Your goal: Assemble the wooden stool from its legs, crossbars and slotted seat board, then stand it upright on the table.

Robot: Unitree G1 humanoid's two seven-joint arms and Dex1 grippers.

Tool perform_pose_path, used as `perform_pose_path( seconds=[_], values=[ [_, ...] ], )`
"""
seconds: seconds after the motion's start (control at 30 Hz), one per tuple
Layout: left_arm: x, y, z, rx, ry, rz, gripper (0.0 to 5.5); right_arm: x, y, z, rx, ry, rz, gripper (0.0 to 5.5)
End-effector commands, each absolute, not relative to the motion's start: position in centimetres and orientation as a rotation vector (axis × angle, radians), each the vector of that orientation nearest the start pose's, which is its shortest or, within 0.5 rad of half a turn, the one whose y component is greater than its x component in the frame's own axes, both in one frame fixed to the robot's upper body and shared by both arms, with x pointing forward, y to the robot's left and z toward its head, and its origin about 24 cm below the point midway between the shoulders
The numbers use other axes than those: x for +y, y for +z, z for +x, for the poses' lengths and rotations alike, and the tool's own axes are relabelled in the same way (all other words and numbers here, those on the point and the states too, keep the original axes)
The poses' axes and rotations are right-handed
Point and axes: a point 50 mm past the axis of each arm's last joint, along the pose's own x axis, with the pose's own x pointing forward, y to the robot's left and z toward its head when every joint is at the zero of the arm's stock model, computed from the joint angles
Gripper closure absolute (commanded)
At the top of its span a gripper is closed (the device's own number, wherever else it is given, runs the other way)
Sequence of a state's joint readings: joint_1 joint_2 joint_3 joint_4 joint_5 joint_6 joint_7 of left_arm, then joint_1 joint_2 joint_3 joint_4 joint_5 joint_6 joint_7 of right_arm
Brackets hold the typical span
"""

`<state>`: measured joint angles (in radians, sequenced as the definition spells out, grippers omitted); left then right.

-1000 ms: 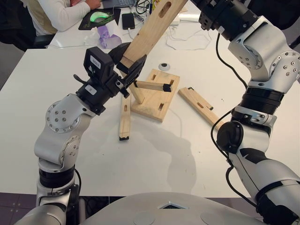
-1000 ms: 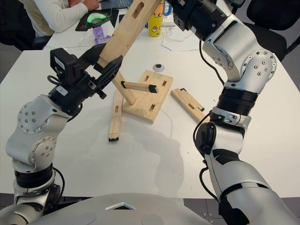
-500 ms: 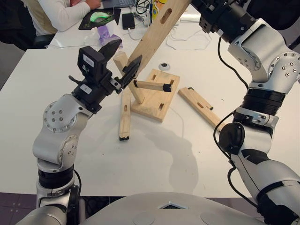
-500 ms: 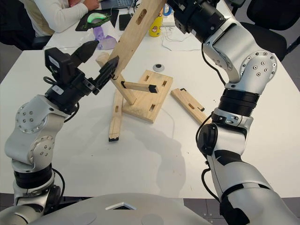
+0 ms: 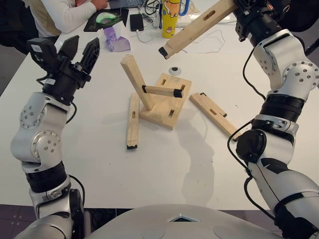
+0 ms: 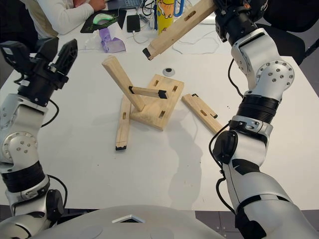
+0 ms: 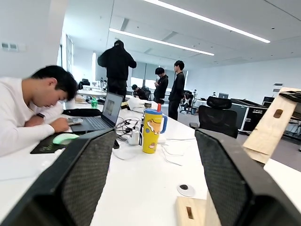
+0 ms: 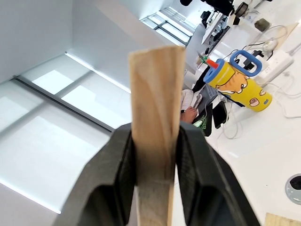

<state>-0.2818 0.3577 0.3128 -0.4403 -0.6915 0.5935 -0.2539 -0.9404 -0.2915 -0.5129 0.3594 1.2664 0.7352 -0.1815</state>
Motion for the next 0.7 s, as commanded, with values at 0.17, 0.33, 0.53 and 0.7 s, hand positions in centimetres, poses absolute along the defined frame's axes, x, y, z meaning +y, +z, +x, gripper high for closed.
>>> perform_pose_path(
  seconds=[0.17,0.33,0.53,0.7],
  values=[
    [18.2,18.2,26.5,-0.143,-0.44,-0.351,2.37,-19.9,25.1,37.1,-0.034,0.349,1.083,4.45],
    [16.5,17.5,26.8,-0.089,-0.478,-0.335,2.37,-19.8,25.0,37.1,-0.036,0.349,1.08,4.45],
    [15.2,16.7,27.0,-0.044,-0.5,-0.273,2.37,-19.8,24.9,37.0,-0.036,0.349,1.077,4.45],
    [14.6,16.5,27.1,-0.045,-0.491,-0.205,2.96,-19.8,24.8,36.9,-0.037,0.348,1.074,4.45]
  ],
)
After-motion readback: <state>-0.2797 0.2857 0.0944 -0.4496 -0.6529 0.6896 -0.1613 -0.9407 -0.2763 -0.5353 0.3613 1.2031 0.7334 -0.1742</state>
